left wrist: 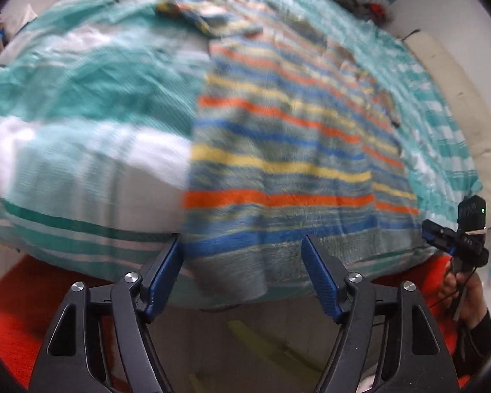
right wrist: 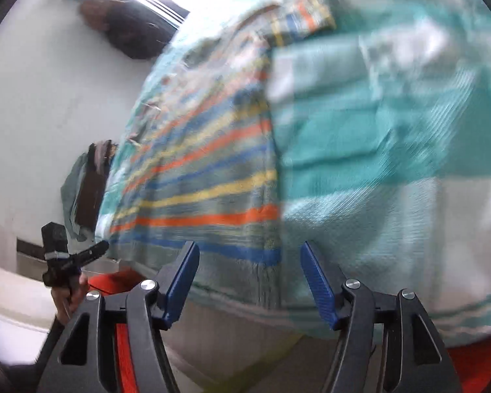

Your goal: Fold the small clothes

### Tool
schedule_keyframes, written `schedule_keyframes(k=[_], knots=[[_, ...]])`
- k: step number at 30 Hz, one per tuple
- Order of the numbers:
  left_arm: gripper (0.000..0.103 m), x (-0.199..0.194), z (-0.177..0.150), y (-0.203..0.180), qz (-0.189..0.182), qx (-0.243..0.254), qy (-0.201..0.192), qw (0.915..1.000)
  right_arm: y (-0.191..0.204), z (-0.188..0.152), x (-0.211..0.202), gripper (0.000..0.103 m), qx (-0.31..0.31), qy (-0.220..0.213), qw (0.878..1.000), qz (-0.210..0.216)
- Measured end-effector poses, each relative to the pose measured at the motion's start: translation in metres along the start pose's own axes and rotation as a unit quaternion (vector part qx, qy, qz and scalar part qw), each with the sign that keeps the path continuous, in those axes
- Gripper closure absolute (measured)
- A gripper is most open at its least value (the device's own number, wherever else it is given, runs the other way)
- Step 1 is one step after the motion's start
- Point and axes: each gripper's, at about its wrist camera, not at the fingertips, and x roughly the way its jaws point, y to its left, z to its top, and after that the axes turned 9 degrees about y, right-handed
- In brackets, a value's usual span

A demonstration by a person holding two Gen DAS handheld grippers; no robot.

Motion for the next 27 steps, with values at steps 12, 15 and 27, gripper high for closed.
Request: schedule_keyframes(k=[12,15,27], knots=[[0.098,0.003,-0.011,0.007,0.064,0.000,0.000,0.9980,0.008,-0.012,-0.012,0.098,0.024,-0.005,0.999,-0.026],[0.098,0.012,-0.006,0.003,0.083,-0.007,0.003,0.9965,-0.004,-0.012,0.015,0.098,0.044,0.005,0.998,-0.046],[0.028,-0.038,-0.024,0.002,0.209,-0.041,-0.035,0.9763,0.016,-0.015,-0.020,0.059,-0.012,0.009,0.991,-0.135]])
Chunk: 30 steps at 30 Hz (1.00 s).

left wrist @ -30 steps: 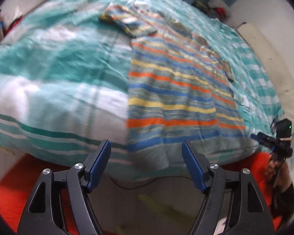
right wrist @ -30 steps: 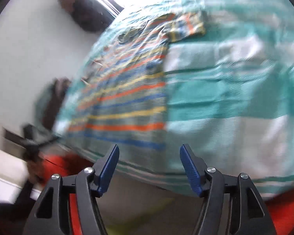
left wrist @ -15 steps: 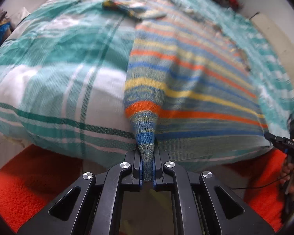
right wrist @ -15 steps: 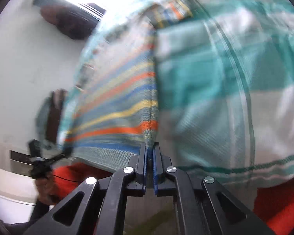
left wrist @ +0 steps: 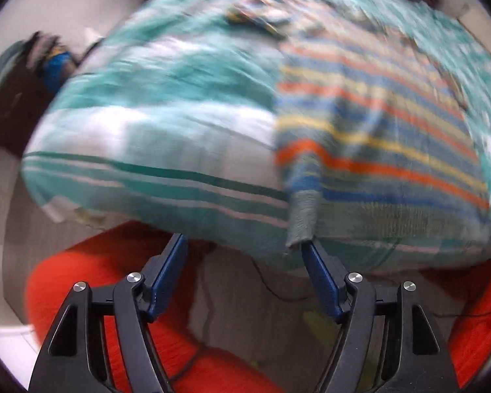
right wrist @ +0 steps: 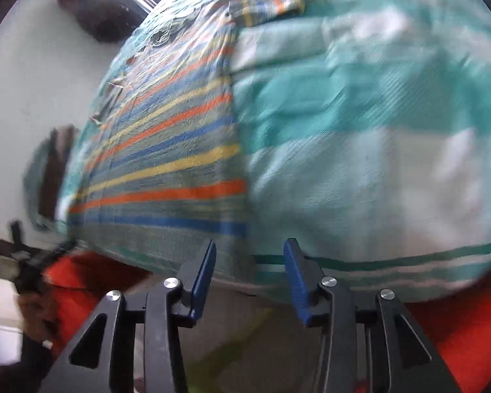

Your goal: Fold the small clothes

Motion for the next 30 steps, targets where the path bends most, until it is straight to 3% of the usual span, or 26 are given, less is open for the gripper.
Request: schedule_keyframes(k=[3,6,9,11,14,17,18,21,24,26,30], knots=[[0.026,-0.025,0.009,0.021,0.007,-0.048,-0.041,0.9980,0.005,0.022,-0.045,0.058,-0.057,-0.037,0.994,-0.090],[0.023,-0.037,0.026,0.019,-0.015,-0.072,-0.079,0.9942,0.021,0.079,-0.077,0.056,-0.108,-0.083,0.980,-0.142],[0.019,-0.031,0.050,-0.014,-0.039,-0.062,-0.098,0.9926,0.040,0.157,-0.073,0.056,-0.132,-0.117,0.975,-0.137],[0.018,-0.021,0.061,-0.043,-0.058,-0.036,-0.103,0.9923,0.047,0.202,-0.048,0.056,-0.127,-0.105,0.979,-0.117],[0.018,0.010,0.067,-0.091,-0.059,0.023,-0.077,0.9950,0.052,0.271,0.013,0.058,-0.098,-0.072,0.989,-0.088],[0.019,0.037,0.059,-0.114,-0.044,0.060,-0.049,0.9960,0.055,0.307,0.050,0.068,-0.072,-0.075,0.991,-0.086],[0.019,0.040,0.055,-0.116,-0.040,0.066,-0.048,0.9959,0.053,0.316,0.060,0.069,-0.060,-0.081,0.992,-0.081],[0.015,0.039,0.040,-0.115,-0.032,0.083,-0.070,0.9936,0.038,0.329,0.086,0.095,-0.035,-0.065,0.995,-0.063],[0.014,0.039,0.046,-0.109,-0.042,0.077,-0.065,0.9940,0.018,0.321,0.065,0.103,-0.019,-0.090,0.996,-0.020],[0.013,0.041,0.047,-0.108,-0.051,0.064,-0.066,0.9944,0.001,0.308,0.038,0.103,-0.007,-0.112,0.994,-0.001],[0.012,0.042,0.044,-0.113,-0.037,0.071,-0.077,0.9938,-0.029,0.296,0.001,0.103,-0.006,-0.124,0.991,-0.041]])
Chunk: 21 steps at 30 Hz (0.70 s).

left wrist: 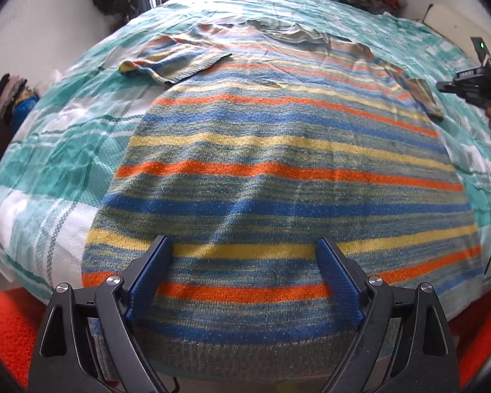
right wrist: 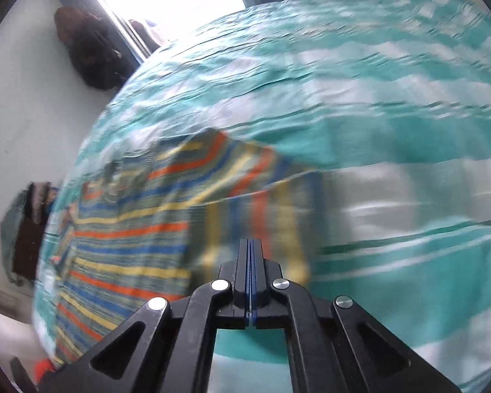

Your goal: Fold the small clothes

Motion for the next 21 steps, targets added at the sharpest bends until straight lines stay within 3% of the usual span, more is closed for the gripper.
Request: schedule_keyframes(k=[3,5,6,7,9,11,13,15,17,21], knots=[[0.011,0.000,-0.001,-0.002,0.005,-0.002,-0.003,1.0000,0.017,0.002,0.004,0.098,-0.046,0.018,0.998,-0.026],[0.011,0.001,0.000,-0.001,0.006,-0.005,-0.003,1.0000,0.035,0.005,0.014,0.076,-0.056,0.021,0.998,-0.006],[0.011,0.001,-0.001,-0.001,0.006,-0.006,-0.004,1.0000,0.047,0.008,0.020,0.059,-0.061,0.018,0.998,0.007],[0.011,0.001,-0.001,-0.002,0.007,-0.006,-0.005,0.9999,0.060,0.010,0.028,0.057,-0.066,0.012,0.998,0.017],[0.011,0.001,-0.002,-0.002,0.008,-0.004,-0.010,0.9999,0.077,0.019,0.049,0.057,-0.063,0.016,0.998,0.025],[0.010,0.002,-0.003,-0.002,0.009,0.000,-0.014,0.9999,0.078,0.029,0.075,0.064,-0.028,0.026,0.999,0.022],[0.010,0.003,-0.003,-0.002,0.008,0.003,-0.014,0.9999,0.058,0.033,0.091,0.101,0.036,0.037,0.998,0.026],[0.010,0.002,-0.002,-0.001,0.004,0.002,-0.013,0.9999,0.030,0.028,0.082,0.101,0.099,0.020,0.992,0.072],[0.010,0.003,-0.003,0.000,0.002,0.003,-0.014,0.9999,0.007,0.020,0.057,0.101,0.115,0.000,0.989,0.094],[0.009,0.004,-0.002,-0.001,0.002,0.003,-0.013,0.9999,-0.030,0.011,0.006,0.101,0.099,-0.023,0.993,0.057]])
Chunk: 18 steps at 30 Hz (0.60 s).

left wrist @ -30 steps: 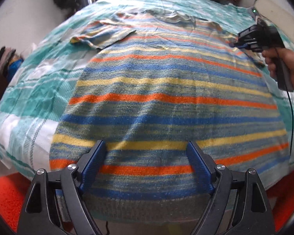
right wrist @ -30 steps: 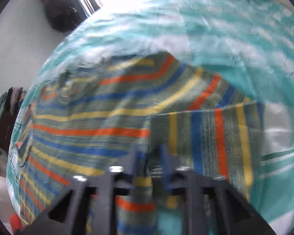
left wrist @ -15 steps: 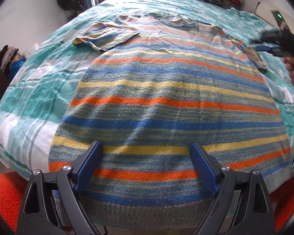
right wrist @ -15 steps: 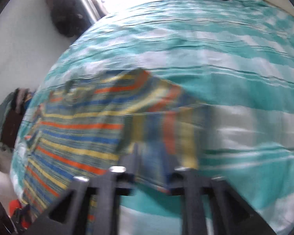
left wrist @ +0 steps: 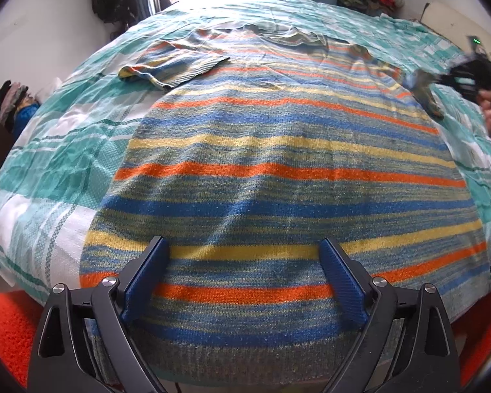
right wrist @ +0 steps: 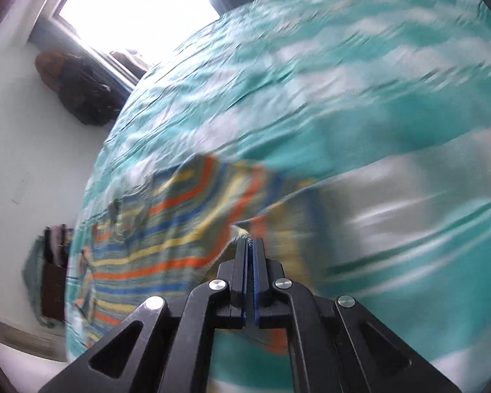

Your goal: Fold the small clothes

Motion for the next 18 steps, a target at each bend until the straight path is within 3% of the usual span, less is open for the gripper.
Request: schedule_keyframes(k=[5,10,14,16,18], knots=[[0.009,-0.001,0.001,0.000,0.000,-0.005,0.004,1.0000,-0.056,0.010,-0.053,0.101,0.013,-0.045,0.996,-0.076],[0.009,0.000,0.002,-0.002,0.007,-0.004,0.004,1.0000,-0.119,0.014,-0.059,0.100,0.036,-0.025,0.990,-0.132],[0.009,0.001,0.003,-0.003,0.006,-0.008,0.006,0.9999,-0.163,-0.003,-0.061,0.097,0.106,-0.019,0.992,-0.067],[0.009,0.001,0.003,-0.003,0.007,-0.008,0.006,0.9999,-0.180,-0.017,-0.065,0.078,0.152,-0.024,0.988,-0.013],[0.009,0.001,0.003,-0.003,0.007,-0.008,0.006,0.9999,-0.189,-0.031,-0.064,0.069,0.190,-0.014,0.980,0.049]])
